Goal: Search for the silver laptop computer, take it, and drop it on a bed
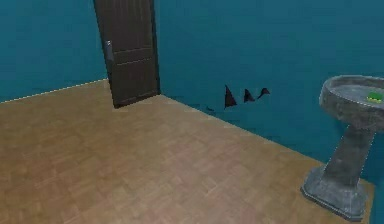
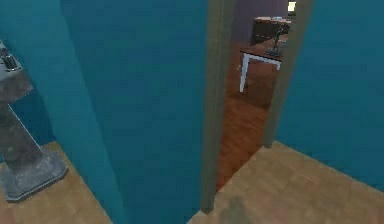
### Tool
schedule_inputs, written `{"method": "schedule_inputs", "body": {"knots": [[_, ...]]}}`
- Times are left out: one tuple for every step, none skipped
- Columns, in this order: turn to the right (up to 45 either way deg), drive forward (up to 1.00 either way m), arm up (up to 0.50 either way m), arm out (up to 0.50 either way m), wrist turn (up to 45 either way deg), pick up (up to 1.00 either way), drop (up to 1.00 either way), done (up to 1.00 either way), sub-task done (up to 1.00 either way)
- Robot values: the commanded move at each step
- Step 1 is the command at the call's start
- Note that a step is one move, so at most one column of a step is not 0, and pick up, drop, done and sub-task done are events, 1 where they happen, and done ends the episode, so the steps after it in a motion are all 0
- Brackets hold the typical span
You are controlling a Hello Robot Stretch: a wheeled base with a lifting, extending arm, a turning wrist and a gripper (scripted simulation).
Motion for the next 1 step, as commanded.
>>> {"method": "schedule_inputs", "body": {"knots": [[3.0,0.00,0.00,0.00,0.0,0.00,0.00,0.00,0.00]]}}
